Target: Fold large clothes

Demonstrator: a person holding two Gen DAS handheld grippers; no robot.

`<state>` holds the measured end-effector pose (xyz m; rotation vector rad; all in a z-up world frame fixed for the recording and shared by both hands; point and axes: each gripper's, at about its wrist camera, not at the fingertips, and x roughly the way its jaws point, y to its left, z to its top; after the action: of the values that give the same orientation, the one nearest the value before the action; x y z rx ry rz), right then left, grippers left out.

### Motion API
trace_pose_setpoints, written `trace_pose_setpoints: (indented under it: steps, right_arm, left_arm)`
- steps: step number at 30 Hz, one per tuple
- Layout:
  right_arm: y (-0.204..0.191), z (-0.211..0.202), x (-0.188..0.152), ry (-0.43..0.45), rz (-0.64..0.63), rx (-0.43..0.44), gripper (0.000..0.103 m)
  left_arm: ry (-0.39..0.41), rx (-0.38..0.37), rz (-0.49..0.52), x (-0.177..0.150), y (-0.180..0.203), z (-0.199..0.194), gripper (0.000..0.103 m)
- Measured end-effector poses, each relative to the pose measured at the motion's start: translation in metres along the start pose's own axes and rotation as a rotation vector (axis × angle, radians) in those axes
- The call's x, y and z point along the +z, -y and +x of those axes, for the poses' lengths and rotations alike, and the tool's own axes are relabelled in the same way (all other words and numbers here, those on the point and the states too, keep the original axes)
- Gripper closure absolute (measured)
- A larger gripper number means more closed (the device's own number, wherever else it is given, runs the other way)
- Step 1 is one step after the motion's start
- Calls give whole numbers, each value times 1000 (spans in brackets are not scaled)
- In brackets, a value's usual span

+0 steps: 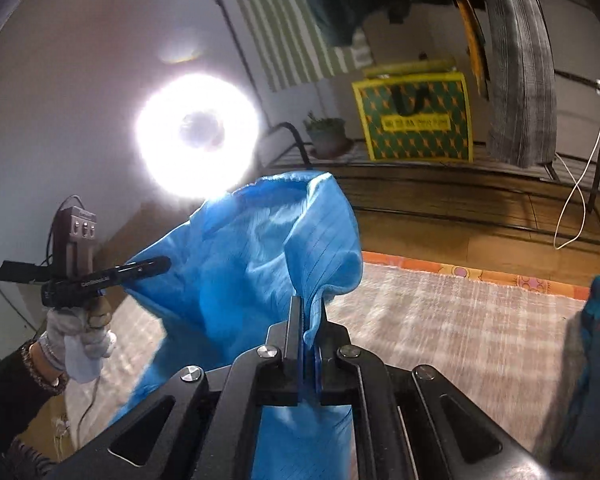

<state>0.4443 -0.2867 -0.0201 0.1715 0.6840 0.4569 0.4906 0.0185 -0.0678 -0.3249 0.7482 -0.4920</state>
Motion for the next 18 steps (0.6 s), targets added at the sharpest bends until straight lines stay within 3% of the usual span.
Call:
trace_pose_setpoints:
  steps: [12, 18]
  right_arm:
    - [-98, -108, -79, -14, -63, 9, 103]
    - [-127, -124, -138, -83, -69, 17, 103]
  left_arm:
    - [9, 12, 66, -84, 52, -118, 103]
    - [-63, 48, 66, -149, 56, -144, 103]
